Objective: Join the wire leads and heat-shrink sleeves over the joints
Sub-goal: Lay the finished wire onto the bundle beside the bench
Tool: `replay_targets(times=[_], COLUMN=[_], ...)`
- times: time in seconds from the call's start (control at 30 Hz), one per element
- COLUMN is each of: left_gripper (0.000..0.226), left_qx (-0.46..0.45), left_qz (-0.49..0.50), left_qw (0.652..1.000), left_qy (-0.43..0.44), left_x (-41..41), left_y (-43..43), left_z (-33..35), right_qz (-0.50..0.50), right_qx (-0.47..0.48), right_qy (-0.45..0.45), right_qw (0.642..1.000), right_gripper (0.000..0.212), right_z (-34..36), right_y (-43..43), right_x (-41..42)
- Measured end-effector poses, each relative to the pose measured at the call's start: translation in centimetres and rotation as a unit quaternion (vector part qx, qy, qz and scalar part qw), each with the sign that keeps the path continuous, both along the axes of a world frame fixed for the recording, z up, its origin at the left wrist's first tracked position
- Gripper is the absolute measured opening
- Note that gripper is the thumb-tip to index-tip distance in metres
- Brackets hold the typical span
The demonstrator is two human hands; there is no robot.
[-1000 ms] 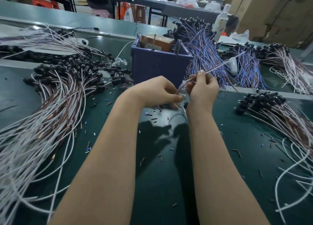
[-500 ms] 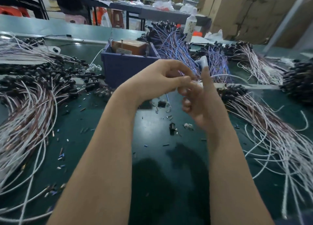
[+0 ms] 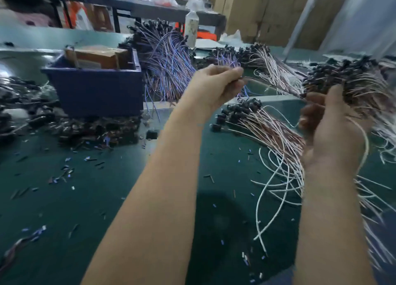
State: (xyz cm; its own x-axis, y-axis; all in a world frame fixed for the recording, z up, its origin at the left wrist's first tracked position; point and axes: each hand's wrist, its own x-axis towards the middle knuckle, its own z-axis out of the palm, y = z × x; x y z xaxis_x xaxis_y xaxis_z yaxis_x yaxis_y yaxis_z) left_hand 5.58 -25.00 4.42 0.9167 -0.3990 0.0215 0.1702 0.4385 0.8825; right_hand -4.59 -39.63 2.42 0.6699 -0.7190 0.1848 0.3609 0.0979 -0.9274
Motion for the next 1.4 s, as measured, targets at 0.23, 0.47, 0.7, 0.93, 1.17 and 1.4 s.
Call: replay_targets(times=[0.23, 0.47, 0.7, 0.93, 1.17, 1.4], left_gripper=[0.010, 0.015, 0.012, 0.014, 0.012, 0.033], left_qx=[-0.048, -0.018, -0.023, -0.080, -0.118, -0.184], left_qz=[-0.026, -0.035, 0.043, 0.250, 0.543, 0.541], left_qw=[0.978, 0.972, 0.978, 0.956, 0.823, 0.798], left_qy=[0.201, 0.232, 0.201, 0.129, 0.119, 0.192], left_x=[-0.4, -0.8, -0.8, -0.2, 0.1, 0.1], left_y=[-7.3, -8.5, -5.6, 4.8, 19.2, 23.1], left_z=[-4.5, -6.8, -5.4, -3.0, -5.1, -9.6], right_qz=[0.045, 0.085, 0.123, 0.252, 0.389, 0.392], right_qx=[0.390, 0.429, 0.366, 0.269, 0.067, -0.082], right_qy=[-0.005, 0.014, 0.042, 0.065, 0.145, 0.165], right_qw=[0.920, 0.899, 0.921, 0.927, 0.907, 0.901], right_gripper=[0.022, 0.040, 0.028, 0.025, 0.022, 0.021], right_z=[-5.2, -6.2, -4.6, -2.6, -4.6, -8.3], right_y=[-2.2, -2.7, 1.6, 12.3, 26.3, 32.8], right_x=[3.2, 4.5, 5.6, 8.3, 9.7, 9.2])
